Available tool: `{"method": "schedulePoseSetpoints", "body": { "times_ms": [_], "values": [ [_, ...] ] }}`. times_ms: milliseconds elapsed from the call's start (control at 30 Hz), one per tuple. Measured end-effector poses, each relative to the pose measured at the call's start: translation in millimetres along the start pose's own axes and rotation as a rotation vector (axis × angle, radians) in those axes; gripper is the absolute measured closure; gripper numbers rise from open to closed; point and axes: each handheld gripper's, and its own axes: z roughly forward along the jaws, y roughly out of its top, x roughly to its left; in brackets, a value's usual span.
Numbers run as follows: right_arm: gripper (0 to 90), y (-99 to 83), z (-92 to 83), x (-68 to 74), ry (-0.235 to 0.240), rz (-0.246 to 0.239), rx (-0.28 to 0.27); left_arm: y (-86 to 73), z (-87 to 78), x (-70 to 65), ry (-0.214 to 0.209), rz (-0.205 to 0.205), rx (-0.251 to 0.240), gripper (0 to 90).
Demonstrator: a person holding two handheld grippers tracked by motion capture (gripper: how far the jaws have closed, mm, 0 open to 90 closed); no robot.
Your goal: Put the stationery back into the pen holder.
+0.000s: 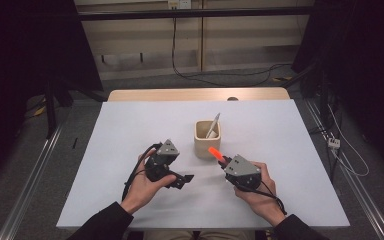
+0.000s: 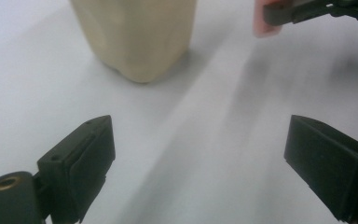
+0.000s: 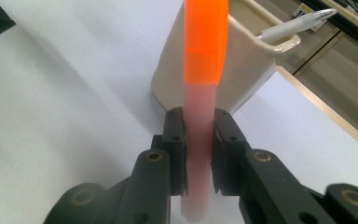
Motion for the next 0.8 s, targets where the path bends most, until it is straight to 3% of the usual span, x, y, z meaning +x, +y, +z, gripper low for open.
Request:
{"method": "schedulePoseSetpoints", "body": {
  "times_ms": [400, 600, 700, 800],
  "values": [
    [78.2, 9.8, -2.7, -14.6, 0.061, 0.113, -0.099, -25.8, -27.4, 10.0, 0.088, -0.02, -0.108, 7.1],
    [78.2, 11.5, -2.3, -21.0, 0.074, 0.165, -0.138, -40.5, -44.6, 9.3, 0.108, -0.031, -0.124, 7.1],
    [78.2, 13.0, -1.1, -23.2, 0.076, 0.187, -0.153, -48.2, -52.4, 11.8, 0.122, -0.054, -0.145, 7.1],
    [78.2, 16.5, -1.3, -25.3, 0.078, 0.198, -0.165, -56.1, -59.3, 14.8, 0.164, -0.086, -0.18, 6.6]
  ]
}}
